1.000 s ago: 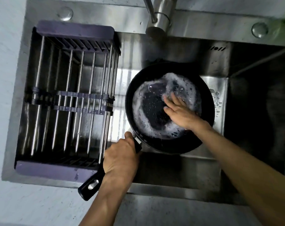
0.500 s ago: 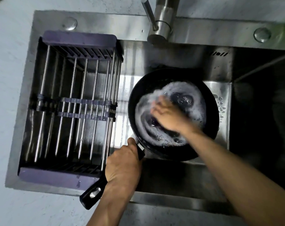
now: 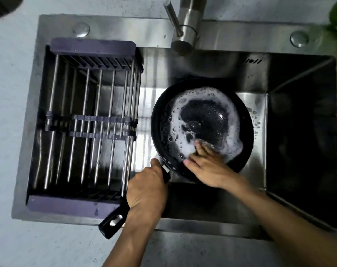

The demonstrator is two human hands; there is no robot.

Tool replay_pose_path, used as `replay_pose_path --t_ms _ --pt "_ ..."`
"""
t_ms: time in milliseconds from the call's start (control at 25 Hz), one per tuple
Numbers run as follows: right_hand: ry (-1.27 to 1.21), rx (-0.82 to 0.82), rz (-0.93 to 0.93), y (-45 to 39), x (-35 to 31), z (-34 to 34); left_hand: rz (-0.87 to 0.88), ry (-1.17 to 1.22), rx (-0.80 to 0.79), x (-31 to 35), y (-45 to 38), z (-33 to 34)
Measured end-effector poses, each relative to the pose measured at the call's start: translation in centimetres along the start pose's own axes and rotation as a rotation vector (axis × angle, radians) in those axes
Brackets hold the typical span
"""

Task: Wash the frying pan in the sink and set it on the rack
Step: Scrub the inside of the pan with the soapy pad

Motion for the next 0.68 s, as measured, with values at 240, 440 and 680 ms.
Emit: replay_pose_path --t_ms 240,440,680 --pt "-0.208 -0.014 0.055 -0.5 3.3 -2.3 0.001 -0.025 -0.006 -0.1 -0.1 0.3" --pt "-0.353 0.054 -0.071 -3.2 0.5 -6.0 0.006 0.004 -0.038 0.3 -0.4 0.5" --pt "-0.53 -0.023 -0.277 -2.6 -5.2 -4.4 -0.008 0.029 -0.048 0.1 -0.2 0.6"
Point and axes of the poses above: each hand's wrist, its own y-axis away from the middle knuckle, its own z-axis out of the palm, x = y × z, the point moved 9 cm from there along -y, towards the middle knuckle, and after that the axes turned 7 degrees about -x, right-handed, at the moved point
